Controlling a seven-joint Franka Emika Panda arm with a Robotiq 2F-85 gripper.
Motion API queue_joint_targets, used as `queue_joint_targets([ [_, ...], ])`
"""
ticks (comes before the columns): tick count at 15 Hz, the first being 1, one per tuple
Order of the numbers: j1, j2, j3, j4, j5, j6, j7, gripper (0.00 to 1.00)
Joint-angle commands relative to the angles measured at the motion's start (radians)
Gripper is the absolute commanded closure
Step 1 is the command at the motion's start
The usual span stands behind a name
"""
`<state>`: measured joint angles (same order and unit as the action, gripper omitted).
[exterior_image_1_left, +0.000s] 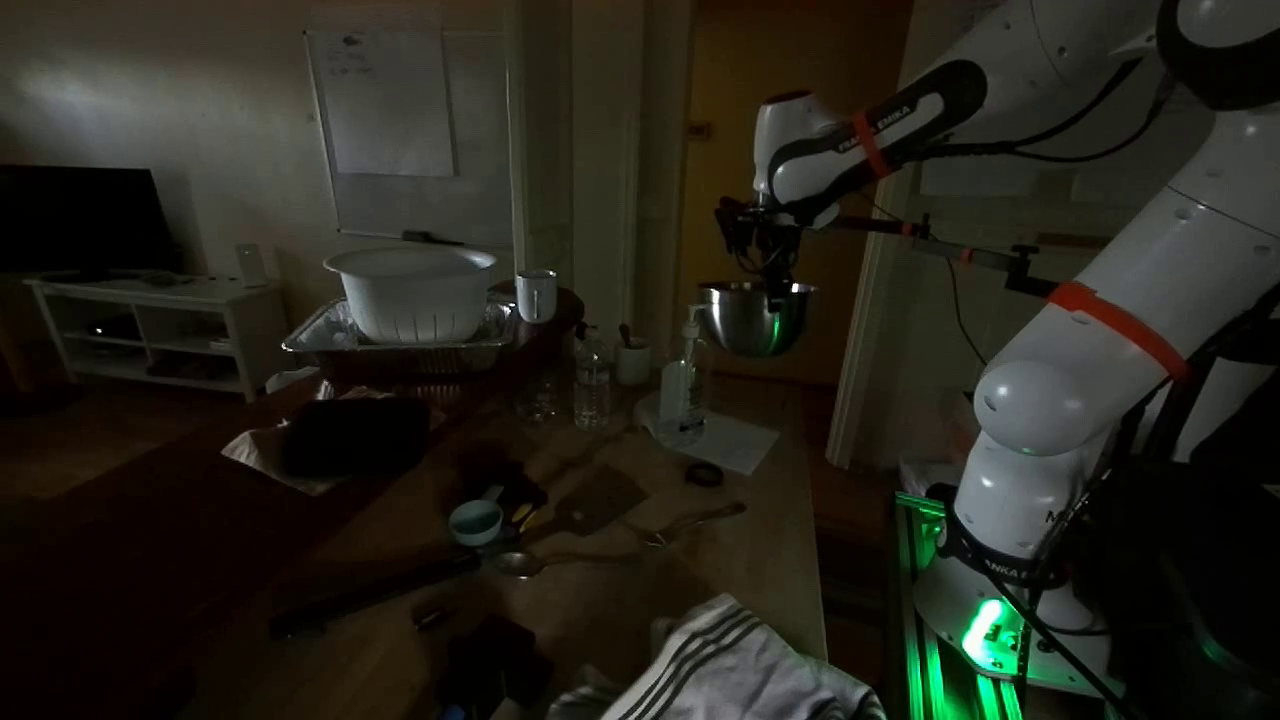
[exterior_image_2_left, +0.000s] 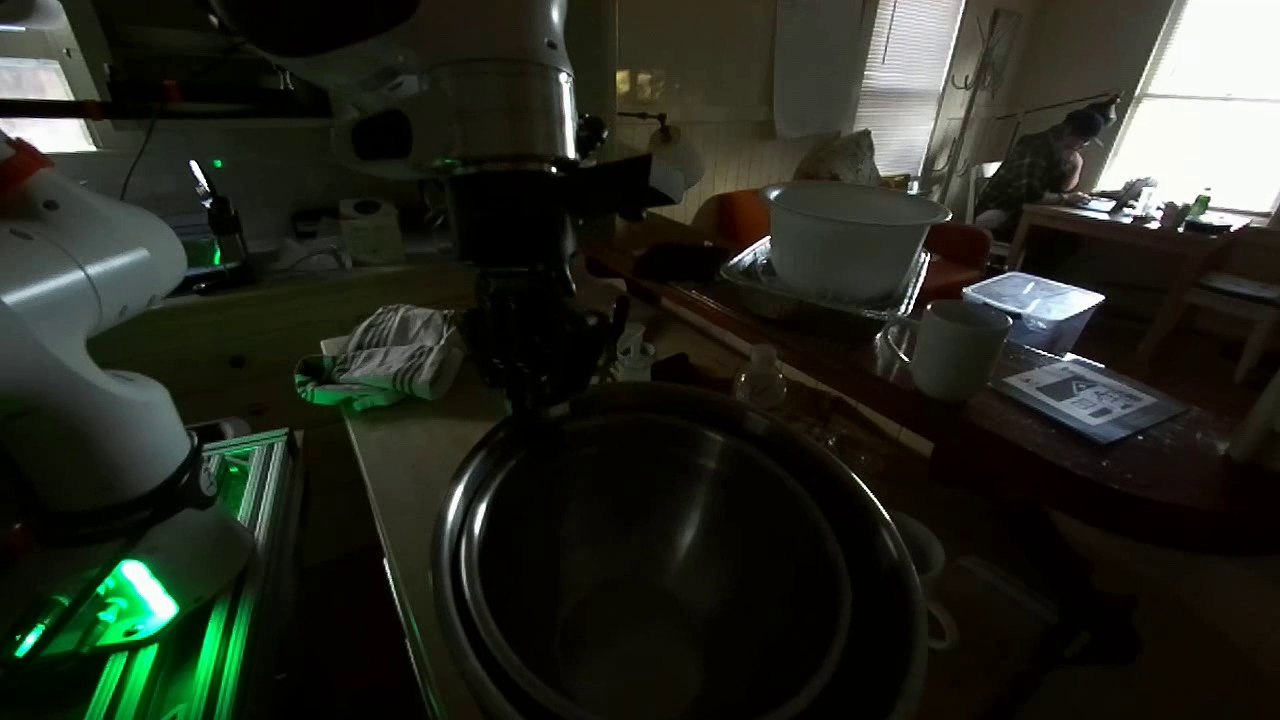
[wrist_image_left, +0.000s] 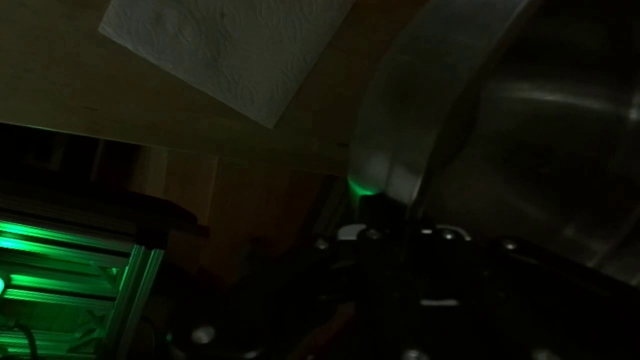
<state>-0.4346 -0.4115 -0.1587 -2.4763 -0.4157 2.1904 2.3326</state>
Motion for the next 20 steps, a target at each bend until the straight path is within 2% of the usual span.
queue_joint_targets([
  [1, -0.036, -0.022, 0.053, -0.032, -0.153, 0.058, 0.085, 0.96],
  [5, -0.041, -0.017, 0.080, -0.070, -0.295, 0.084, 0.190, 0.96],
  [7, -0.024, -0.020, 0.068, -0.088, -0.319, 0.093, 0.214, 0.96],
  [10, 0.026, -0.038, -0.022, -0.073, -0.134, 0.070, 0.043, 0.96],
  [11, 0.004, 0.007, 0.020, -0.086, -0.196, 0.055, 0.103, 0.86],
  [12, 0.004, 0.005, 0.008, -0.086, -0.157, 0.057, 0.066, 0.86],
  [13, 0.004, 0.002, -0.001, -0.086, -0.139, 0.058, 0.047, 0.96],
  [15, 0.003, 0.001, -0.008, -0.112, -0.157, 0.122, 0.027, 0.96],
  [20, -0.026, 0.026, -0.001, -0.153, -0.205, 0.223, 0.086, 0.96],
])
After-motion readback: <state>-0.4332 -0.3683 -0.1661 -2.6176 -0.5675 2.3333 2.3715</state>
